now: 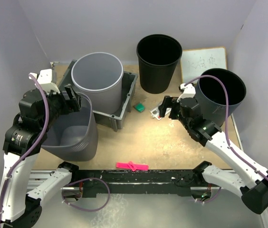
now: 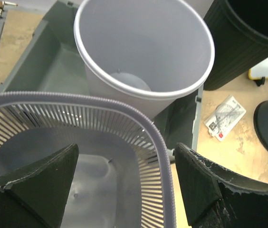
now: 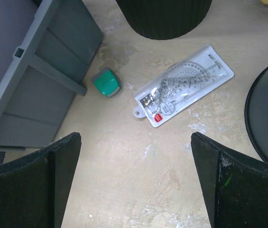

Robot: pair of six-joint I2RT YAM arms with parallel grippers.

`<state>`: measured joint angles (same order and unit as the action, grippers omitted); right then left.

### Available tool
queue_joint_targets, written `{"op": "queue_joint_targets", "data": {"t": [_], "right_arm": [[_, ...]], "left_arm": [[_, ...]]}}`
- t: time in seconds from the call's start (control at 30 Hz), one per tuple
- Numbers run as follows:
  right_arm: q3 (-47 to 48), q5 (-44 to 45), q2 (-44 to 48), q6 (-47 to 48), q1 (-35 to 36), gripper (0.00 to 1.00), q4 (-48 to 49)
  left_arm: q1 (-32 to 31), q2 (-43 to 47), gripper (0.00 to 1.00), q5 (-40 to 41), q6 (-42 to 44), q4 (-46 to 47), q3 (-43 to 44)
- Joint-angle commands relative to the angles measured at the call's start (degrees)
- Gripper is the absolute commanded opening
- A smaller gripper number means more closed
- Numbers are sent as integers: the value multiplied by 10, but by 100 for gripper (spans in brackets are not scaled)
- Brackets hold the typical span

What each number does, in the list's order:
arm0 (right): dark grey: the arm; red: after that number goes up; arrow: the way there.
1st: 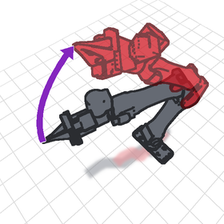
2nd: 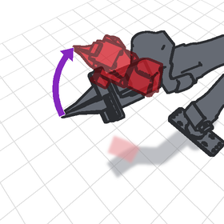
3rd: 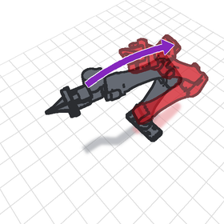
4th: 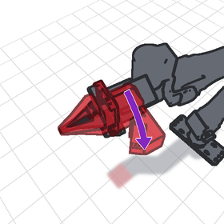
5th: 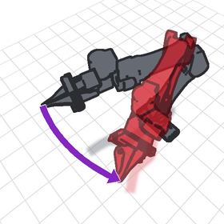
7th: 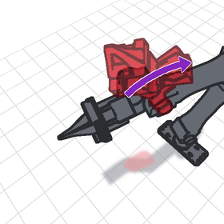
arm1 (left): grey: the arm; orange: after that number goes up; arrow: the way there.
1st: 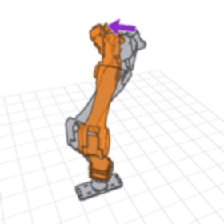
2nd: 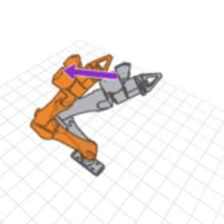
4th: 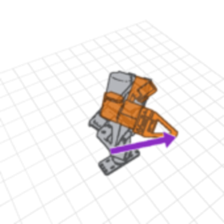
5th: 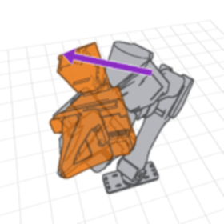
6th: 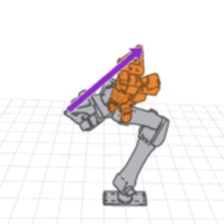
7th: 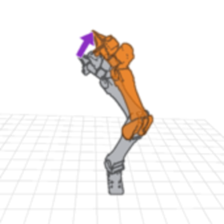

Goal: Turn the large container upside down

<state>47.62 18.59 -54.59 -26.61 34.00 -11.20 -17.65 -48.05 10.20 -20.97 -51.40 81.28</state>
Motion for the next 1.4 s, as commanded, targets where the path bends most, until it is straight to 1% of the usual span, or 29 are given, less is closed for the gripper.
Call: {"op": "queue_joint_targets", "data": {"t": [0.0,0.1,0.23,0.33,0.47,0.53,0.67,0.83,1.0,1.17,1.37], "right_arm": [[9,4,-22,-8,-2,100,26],[18,-4,-39,-14,-1,100,26],[21,-10,-52,-17,-2,100,28],[16,-16,-58,-21,-2,100,35],[21,-33,-73,-29,-2,100,39],[24,-41,-80,-31,-1,100,39],[23,-48,-85,-35,-2,100,37],[24,-47,-87,-37,-2,100,32],[28,-46,-89,-38,-2,100,26],[32,-48,-97,-40,-1,100,25],[37,-59,-117,-46,-1,100,26]], "left_arm": [[1,8,79,-10,-8,-29,-14],[1,8,79,1,-7,-44,-12],[1,26,78,-8,-17,-48,-53],[1,36,77,-11,-26,-39,-64],[0,25,77,-48,-46,-18,-57],[1,25,77,-71,-62,5,-67],[1,29,77,-59,-67,20,-72],[0,24,75,-87,-75,37,-90],[0,19,74,-77,-73,38,-103],[-1,22,72,-85,-77,38,-122],[0,24,70,-87,-73,32,-124]]}}
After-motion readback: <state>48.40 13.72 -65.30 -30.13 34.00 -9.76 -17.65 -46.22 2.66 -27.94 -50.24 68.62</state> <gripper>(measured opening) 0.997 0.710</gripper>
